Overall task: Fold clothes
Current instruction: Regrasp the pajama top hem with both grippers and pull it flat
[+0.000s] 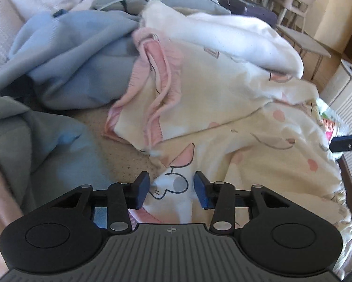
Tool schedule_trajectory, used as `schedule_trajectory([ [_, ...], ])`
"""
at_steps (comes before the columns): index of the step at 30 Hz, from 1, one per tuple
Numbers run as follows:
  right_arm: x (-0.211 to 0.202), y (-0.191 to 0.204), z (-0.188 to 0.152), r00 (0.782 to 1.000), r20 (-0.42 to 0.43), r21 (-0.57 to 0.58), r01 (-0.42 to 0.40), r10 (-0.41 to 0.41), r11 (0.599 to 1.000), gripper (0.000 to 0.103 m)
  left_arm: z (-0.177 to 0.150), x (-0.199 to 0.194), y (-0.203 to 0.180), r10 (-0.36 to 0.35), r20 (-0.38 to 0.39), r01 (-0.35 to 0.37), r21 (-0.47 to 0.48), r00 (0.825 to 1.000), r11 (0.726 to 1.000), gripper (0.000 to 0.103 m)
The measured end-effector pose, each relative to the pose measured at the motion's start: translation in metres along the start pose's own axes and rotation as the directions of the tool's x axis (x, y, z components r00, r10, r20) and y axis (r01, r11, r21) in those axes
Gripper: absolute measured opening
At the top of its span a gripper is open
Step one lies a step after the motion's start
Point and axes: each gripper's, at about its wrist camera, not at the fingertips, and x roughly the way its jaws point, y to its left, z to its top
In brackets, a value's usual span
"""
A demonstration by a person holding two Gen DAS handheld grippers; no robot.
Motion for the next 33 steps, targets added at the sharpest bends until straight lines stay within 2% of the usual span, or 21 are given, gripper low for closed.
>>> schedule_trajectory([
  [2,0.009,-0.001,0.000,1.000,-0.024,-0.001,-0.008,0.008,1.000,0.031,-0.004,0.007,-0.002,-0.028,-0.020,0.029,0.030,0.999,0.999,0.013],
  [4,0.016,0.003,-0.003,0.998,-0.060,-0.029,-0.018,0.017,0.999,0.031,-0.011,0.009,-0.004,-0.026,-0.020,0.027,0.065,0.999,0.998,0.012],
  [6,0.020,0.009,-0.007,0.999,-0.054,-0.060,0.002,-0.005,0.998,0.031,-0.014,0.008,-0.006,-0.022,-0.015,0.023,0.092,1.000,0.996,0.010],
  [9,0.019,0.012,-0.008,0.999,-0.050,-0.074,0.004,-0.008,0.997,0.019,-0.012,0.003,-0.007,-0.023,-0.013,0.025,0.103,1.000,0.994,0.008],
  [10,0.018,0.014,-0.007,0.999,-0.053,-0.078,0.008,-0.012,0.997,0.018,-0.010,0.000,-0.007,-0.024,-0.010,0.025,0.112,1.000,0.993,0.007],
  [13,0.008,0.018,-0.004,0.998,-0.027,-0.124,0.059,-0.063,0.991,0.017,-0.004,-0.011,-0.011,-0.030,0.015,0.028,0.145,0.999,0.989,0.007],
  [16,-0.005,0.008,0.001,0.994,0.004,-0.124,0.113,-0.113,0.986,0.017,0.000,-0.019,-0.015,-0.055,0.028,0.050,0.163,0.998,0.985,0.007],
  [17,-0.010,0.004,0.002,0.991,0.017,-0.121,0.131,-0.130,0.984,0.017,0.000,-0.018,-0.017,-0.052,0.030,0.046,0.177,0.998,0.983,0.007],
  [21,-0.007,-0.013,0.010,0.977,0.046,-0.068,0.212,-0.209,0.975,0.017,-0.006,0.012,-0.017,0.060,0.015,-0.062,0.245,0.998,0.968,0.007],
  [24,0.014,-0.011,0.008,0.972,0.053,-0.061,0.231,-0.228,0.971,0.017,-0.003,0.017,-0.008,0.041,0.010,-0.042,0.179,0.999,0.983,0.007],
  [28,0.021,-0.005,0.007,0.970,0.043,-0.061,0.243,-0.240,0.968,0.021,-0.001,-0.014,-0.001,0.018,0.049,-0.026,0.160,0.999,0.987,0.012],
  [31,0.001,-0.006,0.011,0.981,0.049,-0.021,0.187,-0.186,0.982,0.023,-0.005,-0.046,0.006,-0.006,0.072,-0.004,0.137,0.997,0.991,0.019],
  [33,-0.023,-0.001,0.010,0.988,0.080,-0.045,0.135,-0.131,0.990,0.024,-0.016,-0.073,0.012,0.000,0.101,-0.011,0.106,0.995,0.994,0.020],
])
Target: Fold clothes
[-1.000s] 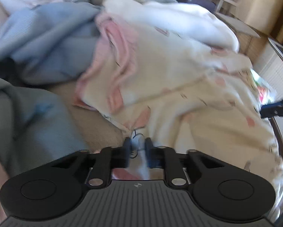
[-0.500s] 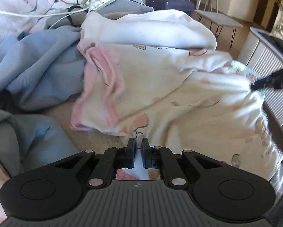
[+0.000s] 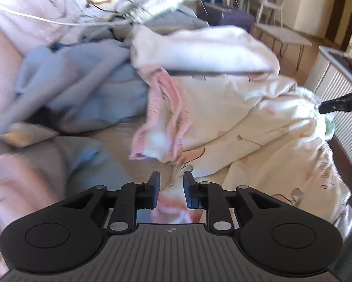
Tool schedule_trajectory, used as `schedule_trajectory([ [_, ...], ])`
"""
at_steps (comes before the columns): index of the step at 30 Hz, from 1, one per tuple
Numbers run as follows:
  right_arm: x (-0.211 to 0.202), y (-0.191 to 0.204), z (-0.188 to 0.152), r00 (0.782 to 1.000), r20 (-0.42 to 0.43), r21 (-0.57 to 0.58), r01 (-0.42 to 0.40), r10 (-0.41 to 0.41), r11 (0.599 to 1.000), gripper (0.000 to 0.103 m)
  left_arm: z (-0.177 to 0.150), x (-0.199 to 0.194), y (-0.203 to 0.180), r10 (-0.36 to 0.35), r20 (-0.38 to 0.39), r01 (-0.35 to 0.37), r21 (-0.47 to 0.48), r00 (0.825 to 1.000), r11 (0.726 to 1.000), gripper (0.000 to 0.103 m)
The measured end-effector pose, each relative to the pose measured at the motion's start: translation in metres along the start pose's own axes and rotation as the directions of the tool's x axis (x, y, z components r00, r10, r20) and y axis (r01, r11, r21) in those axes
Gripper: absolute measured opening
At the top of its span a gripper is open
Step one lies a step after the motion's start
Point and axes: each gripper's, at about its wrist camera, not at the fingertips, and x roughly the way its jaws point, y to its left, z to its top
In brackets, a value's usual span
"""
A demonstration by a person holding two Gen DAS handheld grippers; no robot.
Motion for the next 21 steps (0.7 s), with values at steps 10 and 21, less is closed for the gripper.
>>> schedule_trajectory([
  [10,-0.135,0.042,-0.025,0.987,-0.036,-0.316,-0.157,0.154,0.936,0.025,-0.067,-0.108,-0.004,-0.025,0.022,0.027,-0.103,0.999,0.994,0.040],
  [21,-0.103,0.046,-0.124,0.996,-0.007,-0.202,-0.087,0.087,0.975,0.026,-0.133,-0.073,-0.052,-0.064,-0.144,0.066,0.008,0.988,0.998,0.060],
])
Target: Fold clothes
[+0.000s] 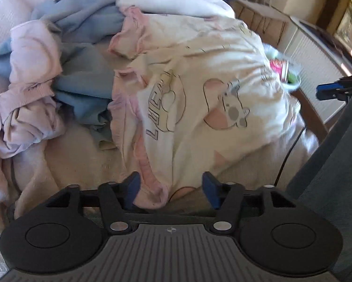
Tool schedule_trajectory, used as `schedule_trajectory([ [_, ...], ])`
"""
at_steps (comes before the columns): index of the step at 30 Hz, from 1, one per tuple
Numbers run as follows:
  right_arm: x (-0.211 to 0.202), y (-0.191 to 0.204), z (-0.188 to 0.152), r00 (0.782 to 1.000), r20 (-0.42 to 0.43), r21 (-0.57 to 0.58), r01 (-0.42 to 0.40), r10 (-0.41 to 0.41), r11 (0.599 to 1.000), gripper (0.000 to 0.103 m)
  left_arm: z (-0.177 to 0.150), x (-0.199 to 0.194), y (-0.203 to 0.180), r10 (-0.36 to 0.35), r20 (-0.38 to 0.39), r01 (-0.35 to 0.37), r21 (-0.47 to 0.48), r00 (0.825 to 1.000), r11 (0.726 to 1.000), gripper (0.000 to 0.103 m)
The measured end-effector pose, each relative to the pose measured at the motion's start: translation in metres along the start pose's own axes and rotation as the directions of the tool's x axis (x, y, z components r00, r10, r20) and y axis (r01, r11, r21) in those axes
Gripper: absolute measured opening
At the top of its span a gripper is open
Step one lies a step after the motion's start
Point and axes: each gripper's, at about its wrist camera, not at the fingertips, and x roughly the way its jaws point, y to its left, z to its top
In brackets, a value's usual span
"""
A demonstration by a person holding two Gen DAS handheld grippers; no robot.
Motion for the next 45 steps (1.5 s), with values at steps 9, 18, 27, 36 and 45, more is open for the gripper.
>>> schedule_trajectory([
  [9,0.044,0.018,-0.027,0.995,-0.097,-0.128,-0.014,0.002,0.992,0.026,-0.016,0.023,-0.013,0.077,-0.022,-0.074,0.123,0.997,0.990,0.064],
  [18,0.064,0.003,-0.022,0.992,-0.124,-0.088,-0.046,0.035,0.995,0.026,-0.015,0.057,-0.017,0.050,-0.124,-0.029,0.165,0.991,0.986,0.064],
  [27,0.058,-0.002,-0.010,0.988,-0.130,0.010,-0.079,0.080,0.997,0.010,0.001,0.035,0.018,-0.103,-0.145,0.101,-0.021,0.984,0.995,0.004],
  [36,-0.013,-0.015,-0.003,0.989,-0.104,0.095,-0.099,0.109,0.990,0.002,0.015,-0.018,0.043,-0.212,-0.231,0.201,-0.070,0.950,0.977,0.004],
  [45,0.042,-0.008,-0.038,0.971,-0.227,0.127,-0.050,0.078,0.991,0.007,0.012,0.004,0.033,-0.087,-0.215,0.086,-0.015,0.973,0.996,0.022],
])
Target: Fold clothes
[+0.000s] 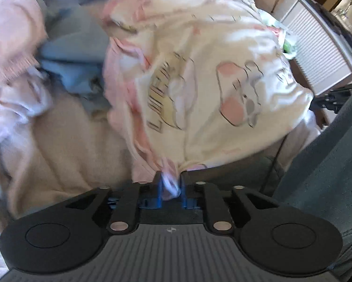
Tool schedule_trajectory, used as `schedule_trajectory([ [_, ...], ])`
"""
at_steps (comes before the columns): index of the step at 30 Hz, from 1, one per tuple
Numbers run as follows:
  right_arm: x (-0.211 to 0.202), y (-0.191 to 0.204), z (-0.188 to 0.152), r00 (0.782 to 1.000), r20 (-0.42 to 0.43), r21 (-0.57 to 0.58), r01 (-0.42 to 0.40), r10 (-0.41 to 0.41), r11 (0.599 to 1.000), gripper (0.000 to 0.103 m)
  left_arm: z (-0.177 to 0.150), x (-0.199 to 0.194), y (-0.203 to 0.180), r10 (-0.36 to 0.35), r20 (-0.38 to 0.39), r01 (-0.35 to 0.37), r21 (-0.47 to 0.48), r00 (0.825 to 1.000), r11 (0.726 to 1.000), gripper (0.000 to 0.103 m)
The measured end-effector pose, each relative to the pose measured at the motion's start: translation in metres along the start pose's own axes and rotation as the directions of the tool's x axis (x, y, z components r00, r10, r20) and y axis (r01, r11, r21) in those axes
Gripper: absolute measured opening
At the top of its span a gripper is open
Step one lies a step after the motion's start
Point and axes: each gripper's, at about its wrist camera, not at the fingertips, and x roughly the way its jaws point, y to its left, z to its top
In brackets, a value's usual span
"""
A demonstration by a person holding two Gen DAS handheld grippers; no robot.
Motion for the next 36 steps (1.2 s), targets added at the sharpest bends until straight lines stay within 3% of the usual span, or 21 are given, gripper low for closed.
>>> schedule_trajectory([
  [3,-0.004,-0.003,0.002,1.000,-0.011,0.028,0.007,-0.007,1.000,0.014,0.005,-0.023,0.005,0.006,0.057,-0.006,0.005,0.998,1.000,0.039],
  [9,-0.056,-0.009,0.007,0.995,0.084,0.030,0.057,-0.059,0.998,0.019,0.025,-0.024,0.000,-0.007,0.123,0.009,-0.023,0.992,1.000,0.048],
  [12,-0.082,-0.013,0.010,0.984,0.147,0.037,0.094,-0.098,0.995,0.019,0.026,-0.019,0.000,-0.013,0.116,0.018,-0.039,0.993,0.999,0.048],
  [18,-0.101,-0.008,0.045,0.970,0.213,-0.014,0.119,-0.113,0.993,0.019,0.026,-0.010,0.000,0.019,0.130,-0.015,-0.031,0.991,0.999,0.053],
  [24,-0.092,0.027,0.087,0.973,0.223,-0.177,0.102,-0.061,0.979,0.019,0.022,-0.002,-0.002,0.011,0.142,-0.008,-0.025,0.990,1.000,0.054],
  [29,-0.074,0.069,0.127,0.973,0.223,-0.377,0.141,-0.058,0.915,0.019,0.023,0.000,-0.001,0.001,0.156,0.005,-0.038,0.988,0.999,0.054],
  [31,-0.068,0.081,0.146,0.976,0.219,-0.402,0.104,-0.015,0.909,0.019,0.024,0.000,0.000,-0.005,0.160,0.011,-0.041,0.987,0.999,0.054],
  [34,-0.054,0.104,0.166,0.971,0.238,-0.475,0.115,0.002,0.873,0.019,0.024,0.000,-0.002,-0.002,0.170,0.007,-0.032,0.986,0.999,0.055],
  [36,-0.042,0.116,0.177,0.975,0.216,-0.504,0.063,0.055,0.861,0.019,0.023,-0.001,-0.003,0.005,0.185,0.001,-0.028,0.983,1.000,0.055],
])
